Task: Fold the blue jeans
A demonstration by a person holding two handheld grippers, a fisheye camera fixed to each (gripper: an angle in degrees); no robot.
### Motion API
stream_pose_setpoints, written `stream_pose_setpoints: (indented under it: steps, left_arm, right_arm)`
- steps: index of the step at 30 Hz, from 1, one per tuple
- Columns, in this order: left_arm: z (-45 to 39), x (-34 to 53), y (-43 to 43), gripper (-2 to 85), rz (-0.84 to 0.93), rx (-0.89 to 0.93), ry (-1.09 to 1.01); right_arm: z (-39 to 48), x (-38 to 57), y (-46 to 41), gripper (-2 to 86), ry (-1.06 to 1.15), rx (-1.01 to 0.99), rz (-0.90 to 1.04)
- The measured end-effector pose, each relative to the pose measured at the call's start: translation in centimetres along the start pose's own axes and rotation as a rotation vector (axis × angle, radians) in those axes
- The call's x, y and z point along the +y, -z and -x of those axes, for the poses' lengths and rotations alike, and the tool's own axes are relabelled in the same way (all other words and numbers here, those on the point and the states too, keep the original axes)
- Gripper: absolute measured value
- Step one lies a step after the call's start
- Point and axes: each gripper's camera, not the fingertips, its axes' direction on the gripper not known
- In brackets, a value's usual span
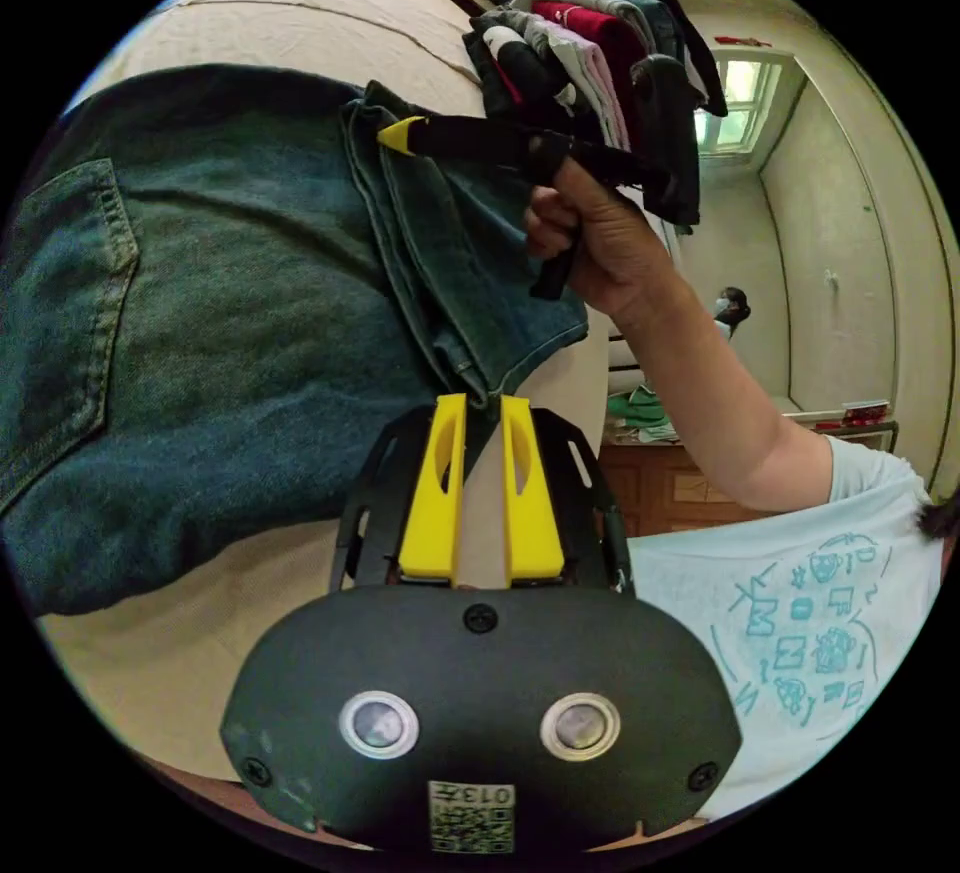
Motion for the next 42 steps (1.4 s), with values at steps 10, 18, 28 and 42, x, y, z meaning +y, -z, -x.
stream_pose_setpoints:
  steps: [10,18,28,42]
  left_arm:
    - [-5.3,1.5,-0.8,9.8,0.019,-0.252,-0.229]
    - [-5.5,2.4,-3.3,8.9,0.065,-0.361,-0.257]
    - [-4.3,4.8,-3.4,2.7,0.116,-0.265,-0.202]
    - [-9.5,3.9,-8.5,6.4,0.129,-0.560,-0.553]
  right_arm:
    - [6.1,3.0,3.2,7.6,0.240,0.139,0.022]
    - [7.4,3.6,-2.2,3.7,0.310,0.295,0.169]
    - [2.5,4.2,0.4,0.6,-0.054,0.006,-0.029]
    - [4.8,5.3,-0.7,2.1,0.157,0.353,0.024]
